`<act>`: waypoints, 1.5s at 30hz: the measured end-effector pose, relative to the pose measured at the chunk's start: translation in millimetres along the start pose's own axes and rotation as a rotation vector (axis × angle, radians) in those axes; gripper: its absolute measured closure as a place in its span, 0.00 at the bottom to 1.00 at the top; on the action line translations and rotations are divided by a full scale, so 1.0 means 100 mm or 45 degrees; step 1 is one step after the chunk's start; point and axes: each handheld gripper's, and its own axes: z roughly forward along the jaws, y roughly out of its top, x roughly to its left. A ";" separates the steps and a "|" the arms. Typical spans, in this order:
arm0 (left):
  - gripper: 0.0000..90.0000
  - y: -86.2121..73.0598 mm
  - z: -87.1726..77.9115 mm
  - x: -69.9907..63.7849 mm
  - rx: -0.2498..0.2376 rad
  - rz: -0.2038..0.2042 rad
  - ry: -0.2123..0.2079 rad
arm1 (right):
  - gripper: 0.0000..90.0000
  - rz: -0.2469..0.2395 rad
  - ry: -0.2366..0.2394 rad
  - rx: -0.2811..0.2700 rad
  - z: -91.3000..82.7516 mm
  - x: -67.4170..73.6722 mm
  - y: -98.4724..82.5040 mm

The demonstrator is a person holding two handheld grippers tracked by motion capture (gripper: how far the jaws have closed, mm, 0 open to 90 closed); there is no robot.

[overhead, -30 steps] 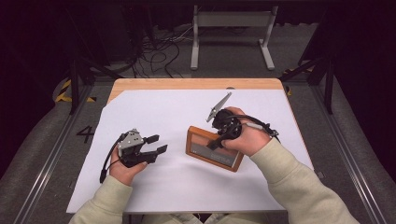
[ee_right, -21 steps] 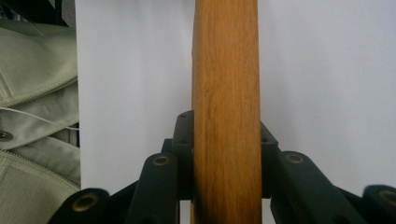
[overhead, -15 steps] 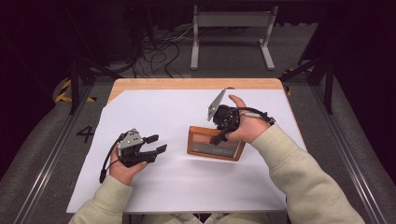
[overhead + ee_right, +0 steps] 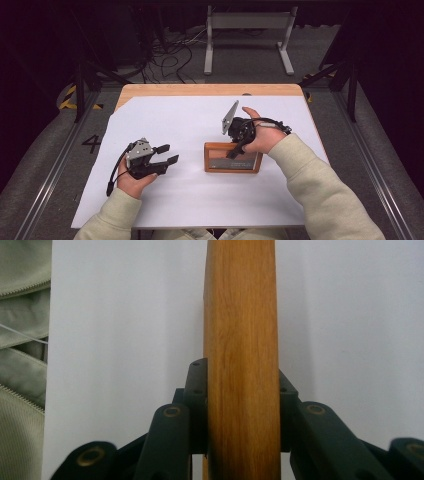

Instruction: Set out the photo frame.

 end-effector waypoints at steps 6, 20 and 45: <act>0.51 0.00 0.00 -0.01 0.002 -0.004 -0.002 | 0.66 0.103 -0.064 -0.099 -0.04 -0.07 -0.06; 0.50 0.00 0.01 0.00 0.004 -0.010 0.001 | 0.41 0.248 -0.206 -0.238 -0.16 -0.09 -0.18; 0.45 0.01 -0.02 -0.05 0.024 -0.032 -0.001 | 0.05 0.503 -0.506 -0.571 -0.70 0.39 -1.08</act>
